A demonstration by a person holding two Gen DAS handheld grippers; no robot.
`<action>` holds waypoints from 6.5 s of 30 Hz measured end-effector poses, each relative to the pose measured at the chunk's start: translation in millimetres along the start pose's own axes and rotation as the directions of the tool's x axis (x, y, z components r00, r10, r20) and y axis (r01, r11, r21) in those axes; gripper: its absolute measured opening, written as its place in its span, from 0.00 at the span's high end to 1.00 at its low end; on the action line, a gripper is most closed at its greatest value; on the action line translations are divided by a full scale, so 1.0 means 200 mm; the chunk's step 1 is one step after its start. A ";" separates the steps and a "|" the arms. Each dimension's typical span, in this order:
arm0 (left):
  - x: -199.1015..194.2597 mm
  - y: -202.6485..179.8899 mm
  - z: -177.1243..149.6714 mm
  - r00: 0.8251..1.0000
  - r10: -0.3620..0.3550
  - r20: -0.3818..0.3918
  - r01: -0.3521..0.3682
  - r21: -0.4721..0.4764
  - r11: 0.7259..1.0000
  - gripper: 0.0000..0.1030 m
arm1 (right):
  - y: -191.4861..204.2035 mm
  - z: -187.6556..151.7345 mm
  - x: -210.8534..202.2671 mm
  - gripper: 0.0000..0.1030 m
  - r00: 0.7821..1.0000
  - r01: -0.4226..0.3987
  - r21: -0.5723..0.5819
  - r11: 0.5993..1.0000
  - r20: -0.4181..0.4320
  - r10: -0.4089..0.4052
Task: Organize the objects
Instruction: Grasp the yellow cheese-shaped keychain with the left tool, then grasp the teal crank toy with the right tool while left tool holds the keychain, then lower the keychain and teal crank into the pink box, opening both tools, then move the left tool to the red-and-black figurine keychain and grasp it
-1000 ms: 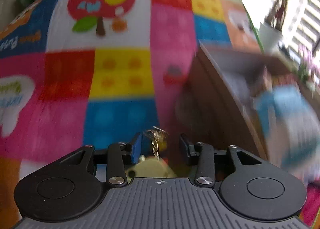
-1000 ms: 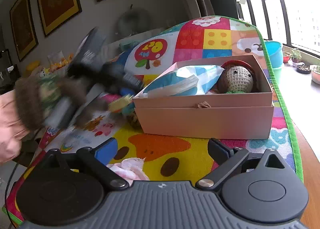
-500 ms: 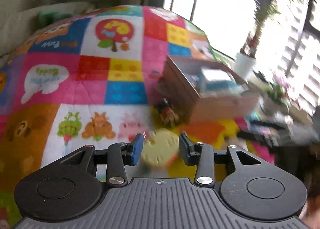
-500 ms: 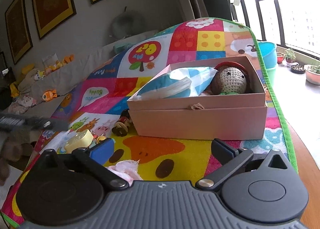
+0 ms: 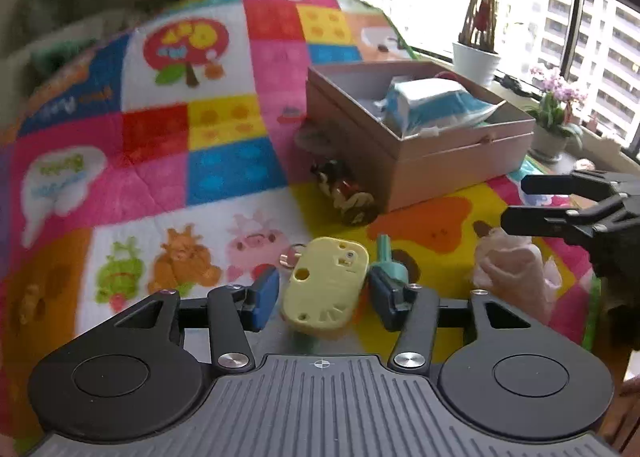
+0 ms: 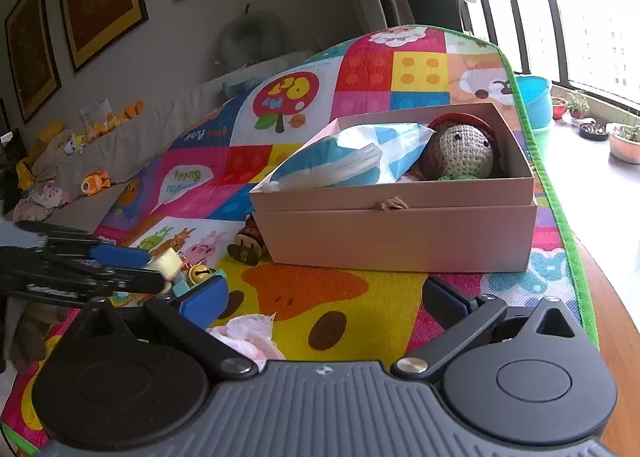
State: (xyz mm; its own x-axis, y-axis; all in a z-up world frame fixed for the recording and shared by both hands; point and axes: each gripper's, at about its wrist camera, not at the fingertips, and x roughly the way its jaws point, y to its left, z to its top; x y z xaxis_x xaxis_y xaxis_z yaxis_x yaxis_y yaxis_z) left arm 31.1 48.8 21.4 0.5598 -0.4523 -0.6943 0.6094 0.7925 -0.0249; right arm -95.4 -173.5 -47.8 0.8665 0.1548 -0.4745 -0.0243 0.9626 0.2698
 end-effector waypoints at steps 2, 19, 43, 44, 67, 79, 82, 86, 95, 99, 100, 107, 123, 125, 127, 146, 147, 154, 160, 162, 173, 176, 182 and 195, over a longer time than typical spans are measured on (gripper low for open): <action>0.03 0.02 0.01 1.000 -0.024 -0.004 0.024 -0.038 0.999 0.46 | 0.00 0.00 0.00 0.00 1.000 -0.001 0.001 1.000 -0.001 0.001; -0.49 0.25 -0.18 0.971 0.119 0.210 -0.013 -0.448 0.894 0.52 | 0.18 0.10 0.03 0.00 0.997 -0.043 -0.131 0.991 -0.062 0.035; -0.37 0.30 -0.37 0.964 0.031 0.264 0.120 -0.535 0.836 0.52 | 0.67 0.07 0.20 0.25 0.928 -0.260 -0.503 0.824 -0.366 0.069; -0.37 0.29 -0.37 0.964 0.023 0.265 0.127 -0.532 0.837 0.52 | 0.64 0.08 0.14 0.16 0.938 -0.242 -0.523 0.817 -0.343 0.058; -0.32 0.20 -0.34 0.976 0.002 0.217 0.116 -0.527 0.842 0.52 | 0.57 0.02 -0.06 0.15 0.975 -0.141 -0.359 0.923 -0.212 0.067; -0.34 0.17 -0.32 0.983 0.018 0.184 0.080 -0.513 0.855 0.52 | 0.59 0.01 0.08 0.31 0.973 -0.138 -0.355 0.925 -0.225 0.059; -0.36 0.14 -0.26 0.980 0.008 0.197 0.091 -0.488 0.868 0.52 | 0.52 0.10 -0.06 0.31 0.978 -0.168 -0.301 0.939 -0.169 0.121; -0.40 0.08 -0.02 0.967 -0.055 0.248 0.157 -0.414 0.897 0.52 | 0.39 0.21 -0.29 0.31 0.993 -0.117 -0.267 0.957 -0.006 0.119; -0.16 -0.06 0.71 0.936 -0.118 0.330 0.227 -0.315 0.922 0.52 | 0.03 0.24 -0.49 0.31 0.984 0.070 -0.155 0.985 0.172 -0.043; 0.09 -0.07 0.89 0.938 -0.118 0.325 0.238 -0.358 0.903 0.52 | -0.08 0.21 -0.47 0.31 0.985 0.098 -0.106 0.990 0.150 -0.081; 0.15 -0.08 0.91 0.948 -0.096 0.304 0.207 -0.358 0.910 0.52 | -0.10 0.20 -0.46 0.31 0.986 0.104 -0.099 0.990 0.144 -0.089; 0.20 -0.11 0.86 0.946 -0.124 0.299 0.224 -0.328 0.918 0.52 | -0.18 0.18 -0.40 0.31 0.986 0.126 -0.070 0.990 0.122 -0.117; 0.36 -0.50 0.58 0.990 0.063 0.129 -0.083 0.152 0.985 0.48 | -0.20 0.21 -0.37 0.31 0.979 0.161 -0.082 0.983 0.140 -0.149; 0.38 -0.48 0.59 0.990 0.058 0.125 -0.071 0.108 0.992 0.48 | -0.20 0.23 -0.36 0.31 0.979 0.162 -0.085 0.983 0.143 -0.149; 0.39 -0.45 0.60 0.990 0.048 0.129 -0.059 0.081 0.995 0.48 | -0.19 0.25 -0.35 0.31 0.979 0.159 -0.090 0.983 0.146 -0.145; -0.01 0.12 0.25 0.963 0.061 0.264 0.074 -0.471 0.879 0.55 | -0.26 0.37 -0.09 0.21 0.987 0.148 -0.021 0.989 0.065 -0.146; 0.01 0.14 0.22 0.968 0.057 0.246 0.076 -0.497 0.864 0.55 | -0.25 0.34 -0.10 0.21 0.984 0.166 -0.042 0.985 0.067 -0.163; 0.05 0.09 0.05 0.974 -0.036 0.225 0.152 -0.523 0.838 0.55 | -0.18 0.28 -0.11 0.25 0.986 0.165 -0.133 0.977 0.040 -0.161; 0.05 -0.03 -0.07 0.943 -0.108 0.315 0.250 -0.458 0.853 0.55 | -0.07 0.28 -0.07 0.39 0.992 0.118 -0.139 0.983 0.053 -0.112; 0.07 -0.05 -0.10 0.933 -0.122 0.339 0.275 -0.451 0.849 0.55 | -0.03 0.29 -0.03 0.47 0.989 0.142 -0.154 0.978 0.069 -0.133; 0.10 -0.02 -0.17 0.923 -0.151 0.355 0.316 -0.473 0.822 0.55 | 0.03 0.38 0.09 0.81 0.962 0.272 -0.260 0.926 0.048 -0.268; 0.10 -0.02 -0.17 0.921 -0.154 0.359 0.321 -0.470 0.822 0.55 | 0.02 0.45 0.09 0.81 0.952 0.306 -0.273 0.912 0.074 -0.297; 0.10 -0.01 -0.18 0.920 -0.159 0.358 0.327 -0.478 0.815 0.55 | 0.01 0.66 0.06 0.81 0.967 0.246 -0.206 0.947 0.124 -0.224; 0.11 0.00 -0.18 0.924 -0.155 0.350 0.324 -0.498 0.804 0.55 | -0.21 0.48 -0.03 0.43 0.920 0.389 -0.105 0.915 0.087 -0.382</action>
State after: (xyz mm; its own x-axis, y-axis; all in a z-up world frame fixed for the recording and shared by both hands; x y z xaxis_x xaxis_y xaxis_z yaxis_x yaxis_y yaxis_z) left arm 23.8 54.2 -20.0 0.6190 -0.6842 -0.3857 0.3917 0.6946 -0.6034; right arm -51.0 -235.5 24.9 0.8500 -0.2442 -0.4667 0.2628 0.9645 -0.0259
